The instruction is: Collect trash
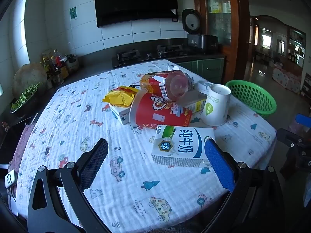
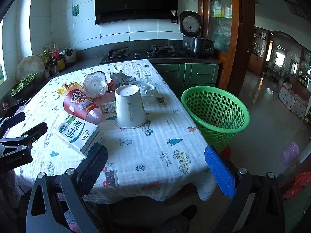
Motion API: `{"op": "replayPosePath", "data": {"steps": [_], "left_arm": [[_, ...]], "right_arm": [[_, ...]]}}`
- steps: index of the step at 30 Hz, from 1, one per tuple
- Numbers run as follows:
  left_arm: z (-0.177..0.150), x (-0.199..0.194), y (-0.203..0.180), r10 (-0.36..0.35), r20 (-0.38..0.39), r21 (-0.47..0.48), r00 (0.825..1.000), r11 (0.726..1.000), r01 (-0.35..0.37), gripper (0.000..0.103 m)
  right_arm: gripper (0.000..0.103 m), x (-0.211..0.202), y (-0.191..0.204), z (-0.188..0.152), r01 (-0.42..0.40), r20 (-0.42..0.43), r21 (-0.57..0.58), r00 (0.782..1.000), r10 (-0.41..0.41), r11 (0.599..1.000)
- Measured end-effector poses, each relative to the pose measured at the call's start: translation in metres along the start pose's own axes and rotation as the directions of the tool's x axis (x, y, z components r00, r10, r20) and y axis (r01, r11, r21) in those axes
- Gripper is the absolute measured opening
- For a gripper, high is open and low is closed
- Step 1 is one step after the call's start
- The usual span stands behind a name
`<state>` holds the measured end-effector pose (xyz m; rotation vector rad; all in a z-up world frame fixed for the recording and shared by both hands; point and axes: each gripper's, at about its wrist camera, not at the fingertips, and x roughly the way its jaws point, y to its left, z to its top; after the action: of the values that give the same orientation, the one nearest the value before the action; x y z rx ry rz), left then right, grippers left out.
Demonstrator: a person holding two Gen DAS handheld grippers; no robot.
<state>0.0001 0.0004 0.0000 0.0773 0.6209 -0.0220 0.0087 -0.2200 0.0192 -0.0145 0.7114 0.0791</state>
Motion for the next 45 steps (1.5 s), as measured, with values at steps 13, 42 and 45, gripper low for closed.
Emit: {"op": "replayPosePath", "data": {"steps": [13,42,45], "left_arm": [[-0.001,0.004,-0.001,-0.007,-0.017,0.006,1.000,1.000,0.007,0.095],[0.000,0.008,-0.002,-0.007,-0.036,0.012,0.999,1.000,0.007,0.088],[0.001,0.009,-0.002,-0.005,-0.037,0.013,0.999,1.000,0.005,0.088]], "right_arm": [[0.097,0.000,0.001,0.001,0.005,0.010,-0.003,1.000,-0.005,1.000],[0.097,0.010,0.003,-0.001,-0.004,0.001,-0.002,1.000,0.004,1.000],[0.097,0.010,0.002,0.001,-0.012,0.000,0.000,1.000,0.012,1.000]]}}
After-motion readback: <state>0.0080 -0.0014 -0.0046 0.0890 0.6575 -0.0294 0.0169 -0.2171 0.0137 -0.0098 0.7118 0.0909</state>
